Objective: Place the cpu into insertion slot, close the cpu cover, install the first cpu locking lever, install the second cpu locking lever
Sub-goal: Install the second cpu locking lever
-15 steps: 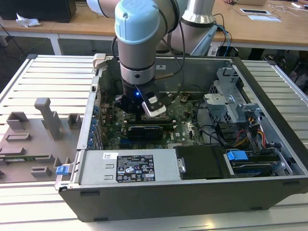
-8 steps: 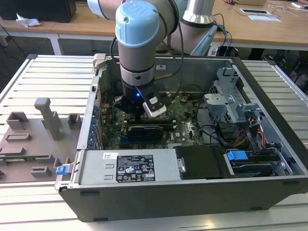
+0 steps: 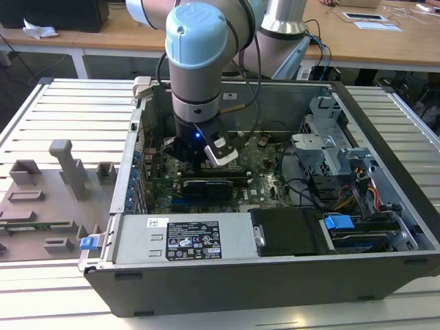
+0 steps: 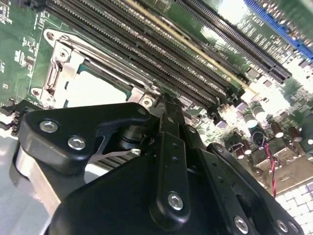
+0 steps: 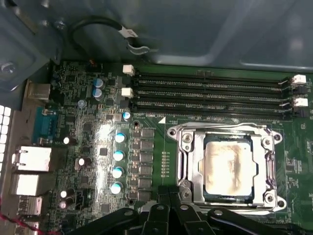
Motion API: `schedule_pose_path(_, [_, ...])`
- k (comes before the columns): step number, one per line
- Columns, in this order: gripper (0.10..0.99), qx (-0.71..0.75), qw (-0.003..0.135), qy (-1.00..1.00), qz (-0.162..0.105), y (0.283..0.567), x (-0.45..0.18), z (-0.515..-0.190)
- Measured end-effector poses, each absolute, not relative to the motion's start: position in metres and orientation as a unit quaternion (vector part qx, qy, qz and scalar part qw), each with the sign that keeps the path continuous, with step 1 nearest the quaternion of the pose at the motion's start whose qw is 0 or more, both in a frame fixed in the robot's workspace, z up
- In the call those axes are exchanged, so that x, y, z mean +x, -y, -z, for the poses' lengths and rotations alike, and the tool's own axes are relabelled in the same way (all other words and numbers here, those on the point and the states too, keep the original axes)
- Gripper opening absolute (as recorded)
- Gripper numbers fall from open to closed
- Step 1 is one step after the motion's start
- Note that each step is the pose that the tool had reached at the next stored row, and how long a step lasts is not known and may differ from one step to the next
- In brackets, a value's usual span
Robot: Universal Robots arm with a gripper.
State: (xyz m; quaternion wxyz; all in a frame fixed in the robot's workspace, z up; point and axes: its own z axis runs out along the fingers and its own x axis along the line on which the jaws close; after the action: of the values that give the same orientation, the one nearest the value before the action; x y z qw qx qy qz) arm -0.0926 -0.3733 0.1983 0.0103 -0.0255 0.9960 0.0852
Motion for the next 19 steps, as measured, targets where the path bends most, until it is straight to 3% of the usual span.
schedule_pose_path(7, [0.106, -0.026, 0.010, -0.996, -0.086, 0.374, -0.092, -0.204])
schedule_pose_path(16, [0.106, -0.026, 0.010, -0.996, -0.086, 0.364, -0.088, -0.236])
schedule_pose_path(19, [0.106, -0.025, 0.001, -0.996, -0.086, 0.358, -0.068, -0.236])
